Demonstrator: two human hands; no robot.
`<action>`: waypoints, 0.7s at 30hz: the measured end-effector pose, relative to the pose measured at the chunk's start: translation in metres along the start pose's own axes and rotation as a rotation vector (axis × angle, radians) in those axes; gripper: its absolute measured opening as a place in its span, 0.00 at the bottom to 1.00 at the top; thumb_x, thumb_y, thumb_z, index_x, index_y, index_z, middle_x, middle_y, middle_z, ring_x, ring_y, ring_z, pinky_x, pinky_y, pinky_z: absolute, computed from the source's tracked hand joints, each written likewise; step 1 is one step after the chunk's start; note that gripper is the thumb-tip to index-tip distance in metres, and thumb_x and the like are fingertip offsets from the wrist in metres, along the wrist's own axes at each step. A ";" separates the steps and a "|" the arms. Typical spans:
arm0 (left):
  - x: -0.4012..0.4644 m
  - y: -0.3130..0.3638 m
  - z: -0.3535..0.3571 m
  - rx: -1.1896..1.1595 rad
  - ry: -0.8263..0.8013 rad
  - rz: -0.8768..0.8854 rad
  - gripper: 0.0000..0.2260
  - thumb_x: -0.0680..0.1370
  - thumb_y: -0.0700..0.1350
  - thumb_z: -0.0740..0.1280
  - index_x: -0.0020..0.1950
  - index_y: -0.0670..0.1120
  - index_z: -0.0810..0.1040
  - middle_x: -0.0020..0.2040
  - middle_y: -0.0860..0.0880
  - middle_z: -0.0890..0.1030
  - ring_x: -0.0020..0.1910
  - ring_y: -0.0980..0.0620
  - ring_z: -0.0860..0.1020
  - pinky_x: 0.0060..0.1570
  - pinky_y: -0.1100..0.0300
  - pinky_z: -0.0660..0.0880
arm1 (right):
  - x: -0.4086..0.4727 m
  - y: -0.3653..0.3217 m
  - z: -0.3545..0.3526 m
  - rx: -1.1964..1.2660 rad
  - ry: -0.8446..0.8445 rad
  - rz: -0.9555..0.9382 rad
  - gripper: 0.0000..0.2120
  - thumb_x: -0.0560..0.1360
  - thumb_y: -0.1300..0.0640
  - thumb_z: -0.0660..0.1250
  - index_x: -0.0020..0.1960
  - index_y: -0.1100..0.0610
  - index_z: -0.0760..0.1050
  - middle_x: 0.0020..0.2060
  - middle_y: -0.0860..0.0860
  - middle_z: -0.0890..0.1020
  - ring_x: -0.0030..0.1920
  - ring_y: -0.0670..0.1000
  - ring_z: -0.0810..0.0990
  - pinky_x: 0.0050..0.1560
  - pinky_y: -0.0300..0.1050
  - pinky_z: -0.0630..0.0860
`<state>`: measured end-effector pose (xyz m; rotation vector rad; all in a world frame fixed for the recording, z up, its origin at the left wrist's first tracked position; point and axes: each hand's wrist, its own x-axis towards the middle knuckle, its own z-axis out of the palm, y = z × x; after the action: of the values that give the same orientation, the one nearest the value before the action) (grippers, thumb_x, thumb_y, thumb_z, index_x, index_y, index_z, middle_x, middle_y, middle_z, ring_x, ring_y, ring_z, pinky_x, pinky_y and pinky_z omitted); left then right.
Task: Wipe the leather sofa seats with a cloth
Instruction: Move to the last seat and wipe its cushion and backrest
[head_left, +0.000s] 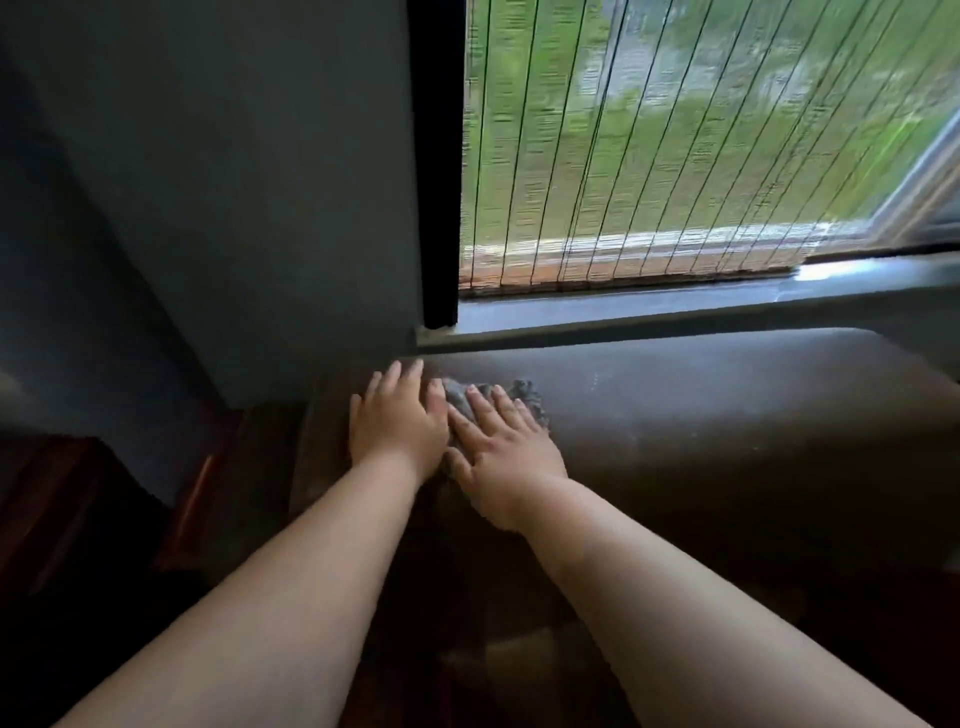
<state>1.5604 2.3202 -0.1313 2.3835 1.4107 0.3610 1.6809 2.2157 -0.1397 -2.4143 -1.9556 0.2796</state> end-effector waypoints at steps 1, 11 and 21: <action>0.003 0.006 0.015 0.061 -0.016 -0.013 0.27 0.86 0.59 0.47 0.85 0.55 0.58 0.86 0.49 0.55 0.85 0.46 0.51 0.83 0.41 0.47 | -0.003 0.012 -0.002 -0.027 -0.004 -0.072 0.30 0.84 0.34 0.41 0.83 0.39 0.38 0.83 0.45 0.39 0.82 0.50 0.34 0.80 0.51 0.34; 0.006 -0.005 0.050 0.323 0.066 0.044 0.31 0.82 0.62 0.45 0.86 0.57 0.55 0.86 0.51 0.56 0.85 0.47 0.54 0.83 0.44 0.49 | 0.080 0.073 -0.030 0.073 -0.078 0.063 0.30 0.84 0.37 0.41 0.84 0.42 0.43 0.84 0.50 0.43 0.83 0.57 0.40 0.82 0.58 0.40; 0.007 -0.003 0.052 0.310 0.083 0.009 0.33 0.80 0.61 0.46 0.85 0.55 0.58 0.85 0.52 0.57 0.84 0.48 0.54 0.83 0.46 0.47 | 0.054 0.191 -0.049 0.067 -0.062 0.215 0.28 0.86 0.41 0.44 0.85 0.44 0.49 0.85 0.50 0.50 0.84 0.53 0.46 0.82 0.52 0.42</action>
<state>1.5811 2.3190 -0.1791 2.6469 1.5943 0.2621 1.8839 2.2322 -0.1226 -2.6028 -1.6786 0.4217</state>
